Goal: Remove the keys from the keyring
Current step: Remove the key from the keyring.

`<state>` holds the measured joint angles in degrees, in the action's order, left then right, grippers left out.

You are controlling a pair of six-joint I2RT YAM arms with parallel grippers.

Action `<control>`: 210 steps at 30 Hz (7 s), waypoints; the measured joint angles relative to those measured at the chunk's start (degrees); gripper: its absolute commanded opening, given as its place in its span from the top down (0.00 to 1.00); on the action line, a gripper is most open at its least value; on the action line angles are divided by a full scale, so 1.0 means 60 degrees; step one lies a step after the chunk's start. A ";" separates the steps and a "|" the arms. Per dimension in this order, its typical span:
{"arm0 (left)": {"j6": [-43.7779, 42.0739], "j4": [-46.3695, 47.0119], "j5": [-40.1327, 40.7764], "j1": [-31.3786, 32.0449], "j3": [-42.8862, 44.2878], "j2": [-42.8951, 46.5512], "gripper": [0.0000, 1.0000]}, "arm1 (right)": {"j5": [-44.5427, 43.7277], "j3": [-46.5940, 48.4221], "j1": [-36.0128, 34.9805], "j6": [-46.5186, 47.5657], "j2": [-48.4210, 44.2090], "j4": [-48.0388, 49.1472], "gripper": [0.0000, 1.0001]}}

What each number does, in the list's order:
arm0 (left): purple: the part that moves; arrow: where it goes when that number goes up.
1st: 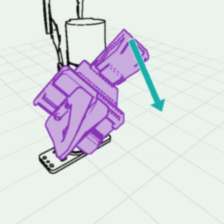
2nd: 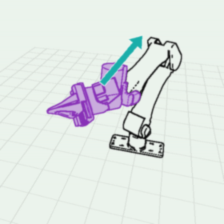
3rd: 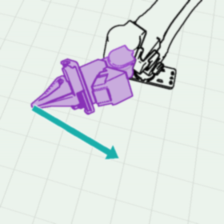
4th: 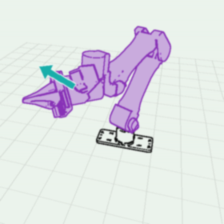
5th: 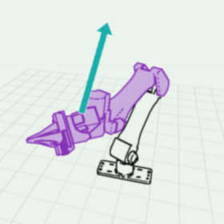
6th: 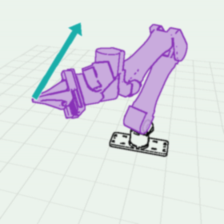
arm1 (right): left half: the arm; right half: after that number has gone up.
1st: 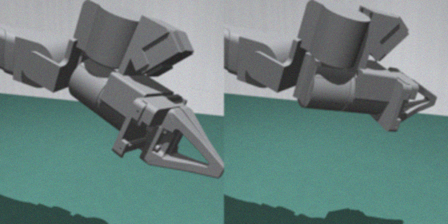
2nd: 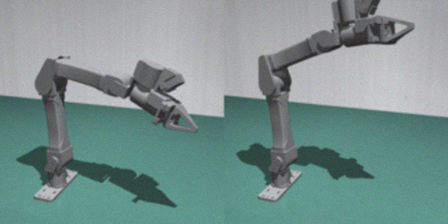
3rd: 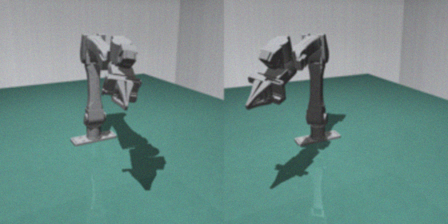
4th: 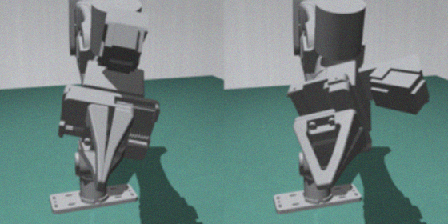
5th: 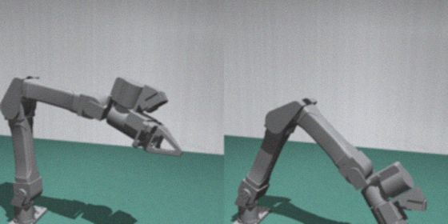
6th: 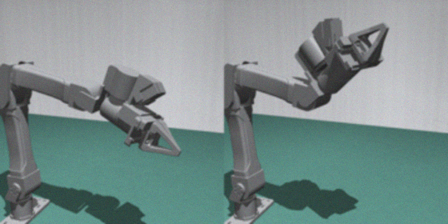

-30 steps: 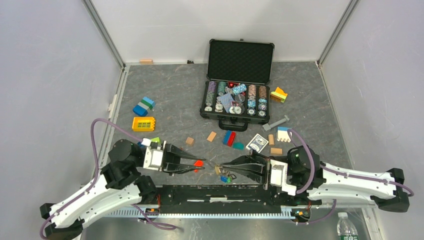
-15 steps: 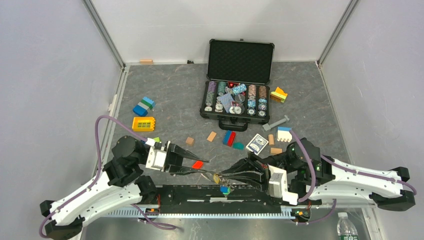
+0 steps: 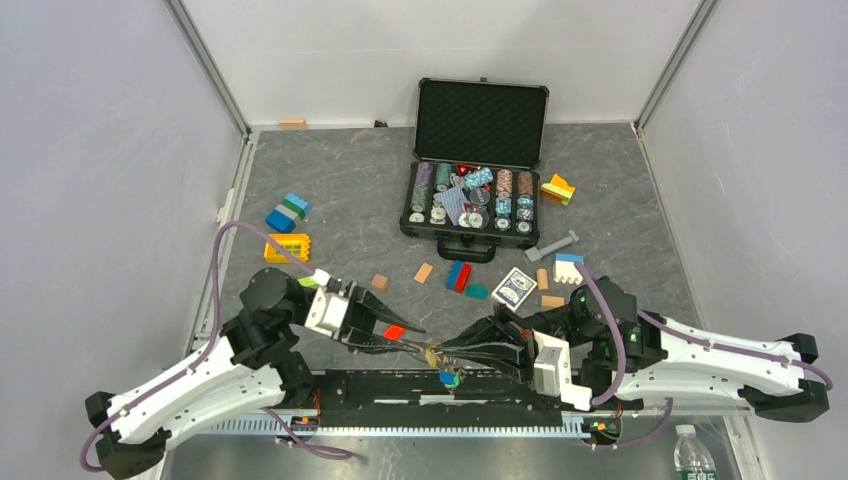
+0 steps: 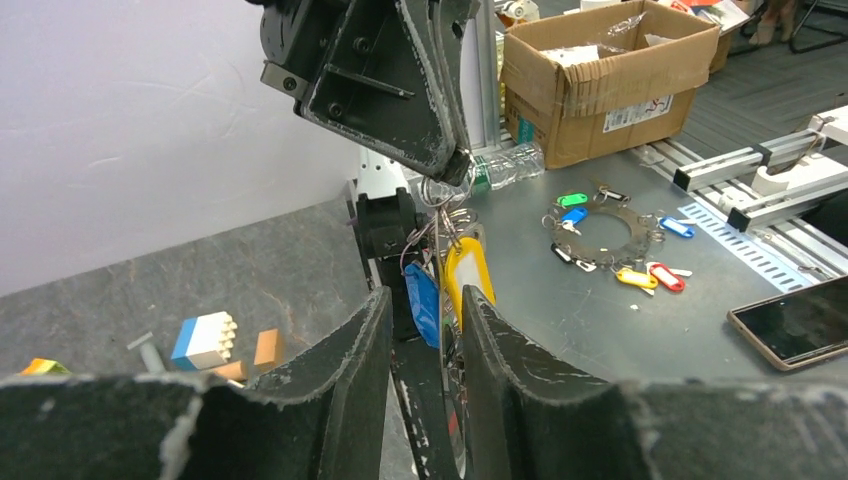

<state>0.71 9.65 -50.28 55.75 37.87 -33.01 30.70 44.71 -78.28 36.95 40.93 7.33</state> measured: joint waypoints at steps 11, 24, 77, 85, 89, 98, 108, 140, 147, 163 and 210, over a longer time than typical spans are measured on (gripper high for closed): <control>0.0390 0.0146 -0.0357 0.0000 -0.0135 -0.0605 0.76 | -0.0025 -0.0091 0.0000 0.0022 -0.0058 0.0120 1.00; -0.0565 -0.1636 -0.0113 0.0000 0.0441 -0.0506 0.98 | -0.0550 -0.0444 0.0000 0.0058 -0.0357 0.0288 1.00; -0.4317 -0.7858 0.1829 -0.0004 0.3432 -0.1100 0.98 | -0.2932 0.2463 -0.0080 0.0484 0.1694 -0.3821 1.00; -0.4317 -0.7930 0.1333 -0.0004 0.3432 -0.1184 0.98 | -0.2284 0.2503 -0.0076 0.0827 0.1643 -0.4051 1.00; -0.4317 -0.7923 0.1056 -0.0004 0.3442 -0.1268 0.98 | -0.1898 0.2189 -0.0076 0.0823 0.1366 -0.3858 1.00; -0.4317 -0.7883 0.0495 0.0000 0.3446 -0.1461 0.98 | -0.1279 0.1526 -0.0069 0.0681 0.0987 -0.3013 1.00; -0.4317 -0.7876 -0.0040 0.0000 0.3450 -0.1661 0.98 | -0.0750 0.1377 -0.0058 0.0528 0.1009 -0.2565 1.00; -0.4309 -0.7868 -0.1450 0.0062 0.3450 -0.2120 0.98 | 0.0641 -0.0645 0.0004 -0.2018 0.0732 0.1727 1.00; -0.4251 -0.7858 -0.1297 0.0062 0.3442 -0.2415 0.98 | 0.0681 -0.0619 -0.0007 -0.1927 0.0725 0.1563 1.00; -0.4116 -0.7712 -0.0528 0.0044 0.3264 -0.2849 0.98 | 0.0397 -0.0474 -0.0015 -0.1435 0.0667 0.0994 1.00; -0.1676 -0.8448 0.2000 0.0040 0.3541 -0.3373 0.98 | -0.3643 0.2186 -0.0364 0.2656 0.2208 -0.5737 0.65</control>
<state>-9.34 -41.04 -38.28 55.99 59.11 -53.25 8.84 57.82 -80.47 52.88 54.17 -27.09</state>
